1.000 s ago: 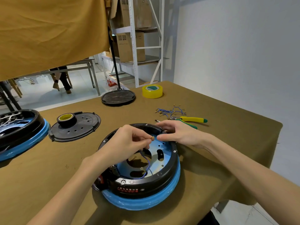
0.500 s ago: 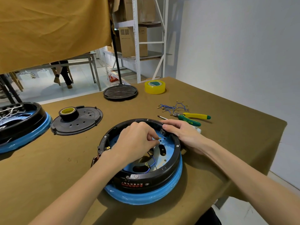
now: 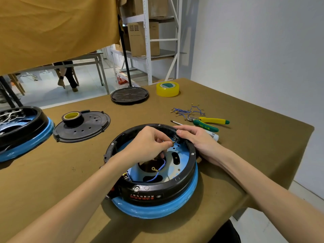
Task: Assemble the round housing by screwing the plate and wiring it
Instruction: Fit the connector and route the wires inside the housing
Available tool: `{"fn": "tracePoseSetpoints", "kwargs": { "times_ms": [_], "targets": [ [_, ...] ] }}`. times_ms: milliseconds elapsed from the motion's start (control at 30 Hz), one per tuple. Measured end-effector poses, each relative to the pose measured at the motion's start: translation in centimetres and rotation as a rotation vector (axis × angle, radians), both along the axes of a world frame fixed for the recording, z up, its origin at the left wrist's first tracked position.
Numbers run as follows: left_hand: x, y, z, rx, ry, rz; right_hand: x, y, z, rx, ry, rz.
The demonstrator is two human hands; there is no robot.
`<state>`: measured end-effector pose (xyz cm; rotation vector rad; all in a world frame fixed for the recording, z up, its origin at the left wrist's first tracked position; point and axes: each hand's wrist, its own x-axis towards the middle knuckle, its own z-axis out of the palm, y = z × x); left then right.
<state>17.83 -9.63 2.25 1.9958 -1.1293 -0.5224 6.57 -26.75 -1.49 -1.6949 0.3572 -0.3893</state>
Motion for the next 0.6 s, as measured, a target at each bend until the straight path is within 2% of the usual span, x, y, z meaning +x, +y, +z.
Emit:
{"fn": "tracePoseSetpoints", "kwargs": {
  "times_ms": [433,600],
  "targets": [
    [-0.33,-0.38,0.28,0.034,0.056,0.016,0.00,-0.13,-0.34,0.011,0.020,-0.012],
    [-0.78,-0.72,0.50,0.038,0.195,0.070,0.02,-0.21,-0.34,-0.019,0.030,-0.006]
  ]
}}
